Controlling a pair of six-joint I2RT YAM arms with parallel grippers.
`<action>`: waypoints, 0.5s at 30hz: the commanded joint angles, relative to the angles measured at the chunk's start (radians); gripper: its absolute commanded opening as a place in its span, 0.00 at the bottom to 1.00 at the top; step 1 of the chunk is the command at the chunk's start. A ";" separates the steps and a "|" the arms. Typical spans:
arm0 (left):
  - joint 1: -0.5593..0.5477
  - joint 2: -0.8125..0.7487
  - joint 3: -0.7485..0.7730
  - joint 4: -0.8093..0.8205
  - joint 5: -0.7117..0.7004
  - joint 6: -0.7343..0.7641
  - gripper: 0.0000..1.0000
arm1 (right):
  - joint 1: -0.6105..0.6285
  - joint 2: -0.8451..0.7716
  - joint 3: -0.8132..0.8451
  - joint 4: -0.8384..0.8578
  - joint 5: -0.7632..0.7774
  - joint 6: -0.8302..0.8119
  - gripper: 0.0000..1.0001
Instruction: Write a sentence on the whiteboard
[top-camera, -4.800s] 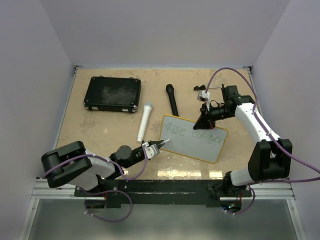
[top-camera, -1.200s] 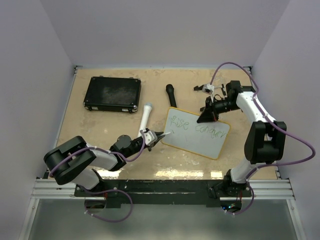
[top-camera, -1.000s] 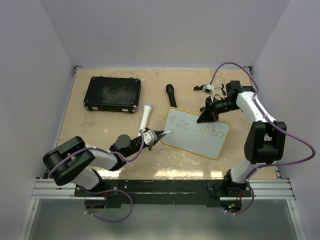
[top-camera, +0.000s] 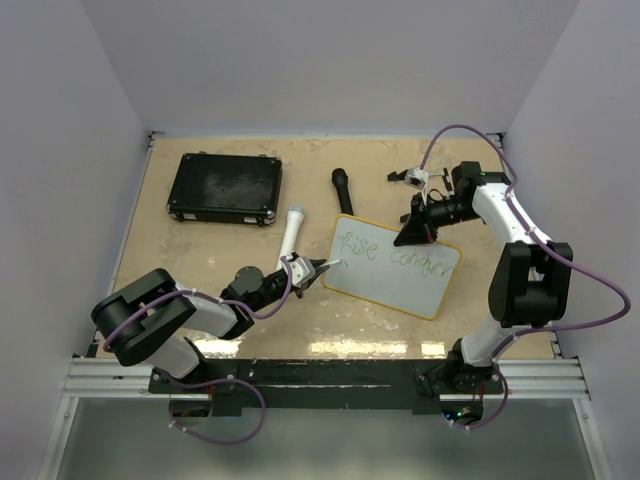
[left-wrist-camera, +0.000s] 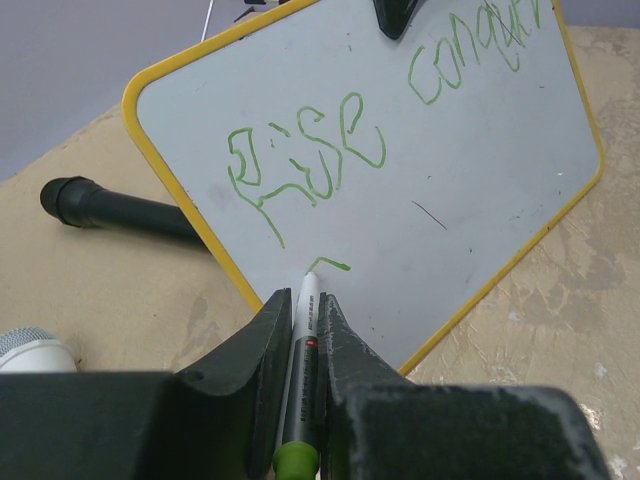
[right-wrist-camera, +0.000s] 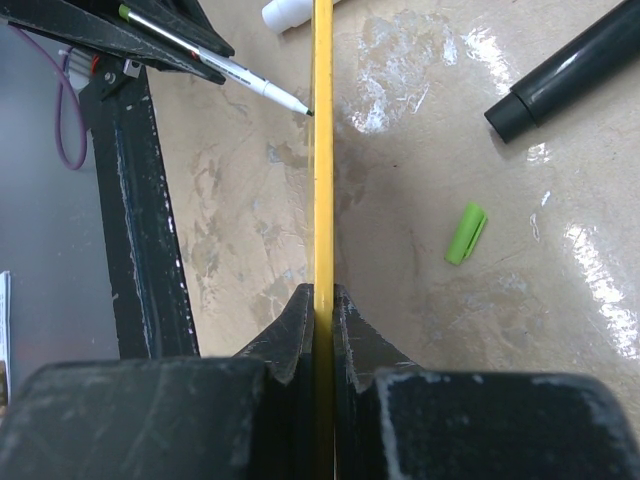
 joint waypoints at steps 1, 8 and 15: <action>0.010 -0.010 0.034 0.285 0.005 0.025 0.00 | 0.004 0.009 0.027 0.006 -0.028 -0.037 0.00; 0.010 -0.010 0.033 0.265 0.002 0.035 0.00 | 0.003 0.007 0.026 0.006 -0.029 -0.037 0.00; 0.010 -0.010 0.028 0.247 0.002 0.037 0.00 | 0.004 0.007 0.026 0.006 -0.028 -0.037 0.00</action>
